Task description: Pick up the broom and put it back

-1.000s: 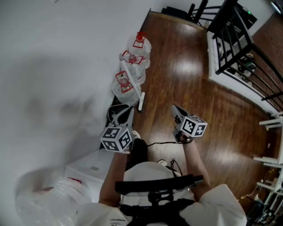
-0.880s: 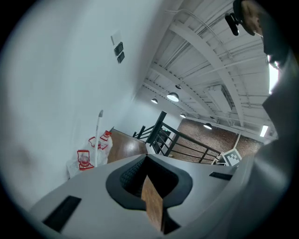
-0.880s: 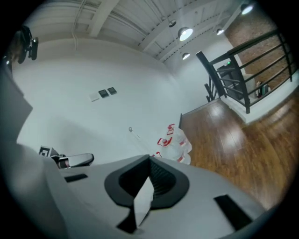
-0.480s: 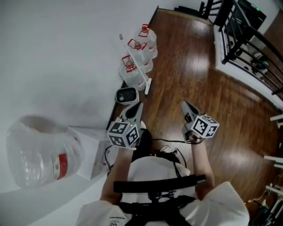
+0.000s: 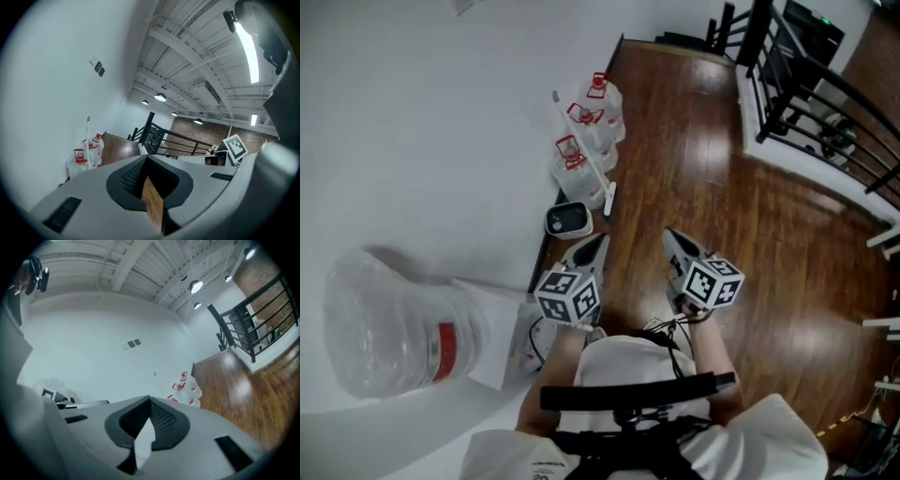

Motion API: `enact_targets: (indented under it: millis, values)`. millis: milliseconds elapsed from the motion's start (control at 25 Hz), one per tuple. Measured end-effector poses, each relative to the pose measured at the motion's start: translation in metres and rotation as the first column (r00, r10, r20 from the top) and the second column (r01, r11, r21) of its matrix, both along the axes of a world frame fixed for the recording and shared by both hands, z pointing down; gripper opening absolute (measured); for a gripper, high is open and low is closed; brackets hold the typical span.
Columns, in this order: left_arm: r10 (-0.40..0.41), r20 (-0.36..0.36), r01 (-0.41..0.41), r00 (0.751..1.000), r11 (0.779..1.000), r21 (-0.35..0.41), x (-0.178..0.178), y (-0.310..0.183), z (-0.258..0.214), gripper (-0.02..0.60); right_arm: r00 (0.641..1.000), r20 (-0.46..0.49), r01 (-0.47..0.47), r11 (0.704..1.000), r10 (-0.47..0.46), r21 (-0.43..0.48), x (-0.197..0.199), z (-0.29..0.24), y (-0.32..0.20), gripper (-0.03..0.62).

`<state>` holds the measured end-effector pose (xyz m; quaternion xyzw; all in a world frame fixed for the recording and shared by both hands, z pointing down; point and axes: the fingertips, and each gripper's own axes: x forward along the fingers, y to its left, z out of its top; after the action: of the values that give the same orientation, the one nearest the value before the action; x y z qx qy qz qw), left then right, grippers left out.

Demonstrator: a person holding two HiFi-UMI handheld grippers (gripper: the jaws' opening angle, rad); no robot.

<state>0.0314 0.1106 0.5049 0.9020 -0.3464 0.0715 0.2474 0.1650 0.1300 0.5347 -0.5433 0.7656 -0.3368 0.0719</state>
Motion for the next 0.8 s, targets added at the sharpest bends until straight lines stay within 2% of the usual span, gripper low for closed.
enact_targets:
  millis: [280,480,800]
  values:
    - [0.065,-0.036,-0.065,0.997,0.998,0.005,-0.009,0.013,-0.007,-0.014,0.992,-0.122,-0.036,0.998,0.031,-0.042,-0.024,-0.002,0.022,0.009]
    - [0.090,-0.055,-0.090,0.994,0.996,0.003,-0.014,0.018,-0.009,-0.014,0.987,-0.155,-0.042,0.998,0.034,-0.053,-0.035,-0.005,0.031,0.009]
    - [0.088,-0.075,-0.087,0.993,0.996,0.007,-0.022,0.016,-0.011,-0.014,0.983,-0.185,-0.030,0.998,0.019,-0.057,-0.045,-0.008,0.030,0.009]
